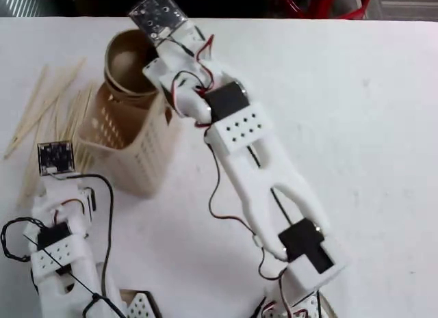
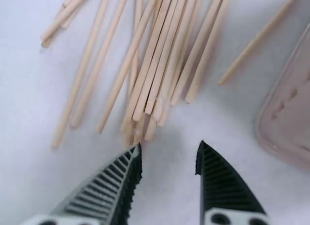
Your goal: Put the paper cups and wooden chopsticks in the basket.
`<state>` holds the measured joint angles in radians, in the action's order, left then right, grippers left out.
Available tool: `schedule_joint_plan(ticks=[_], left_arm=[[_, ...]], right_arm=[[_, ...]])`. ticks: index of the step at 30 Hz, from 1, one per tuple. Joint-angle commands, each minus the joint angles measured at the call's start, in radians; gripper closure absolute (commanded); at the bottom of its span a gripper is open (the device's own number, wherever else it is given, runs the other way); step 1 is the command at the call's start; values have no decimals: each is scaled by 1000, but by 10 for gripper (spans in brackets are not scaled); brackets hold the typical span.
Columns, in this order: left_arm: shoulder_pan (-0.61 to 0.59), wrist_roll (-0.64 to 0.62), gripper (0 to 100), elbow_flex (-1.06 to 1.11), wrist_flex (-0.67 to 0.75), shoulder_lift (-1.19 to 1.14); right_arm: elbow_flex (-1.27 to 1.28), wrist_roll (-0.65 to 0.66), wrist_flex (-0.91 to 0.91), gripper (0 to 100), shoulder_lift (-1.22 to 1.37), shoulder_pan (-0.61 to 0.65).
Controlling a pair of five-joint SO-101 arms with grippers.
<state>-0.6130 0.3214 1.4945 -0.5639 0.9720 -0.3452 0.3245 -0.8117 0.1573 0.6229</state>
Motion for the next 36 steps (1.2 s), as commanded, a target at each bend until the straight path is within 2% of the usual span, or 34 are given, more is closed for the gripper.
schedule_joint_plan(ticks=[1,8,22,29,36], left_arm=[[10,12,808,-35,12,10],[10,12,808,-35,12,10],[10,12,808,-35,12,10],[10,12,808,-35,12,8],[10,12,808,-35,12,8]], right_arm=[[-48,-2,10,763,21,31],[-149,0,-59,790,-27,33],[-272,0,-67,790,-27,15],[-270,0,-421,793,-25,19],[-92,0,-404,791,61,-12]])
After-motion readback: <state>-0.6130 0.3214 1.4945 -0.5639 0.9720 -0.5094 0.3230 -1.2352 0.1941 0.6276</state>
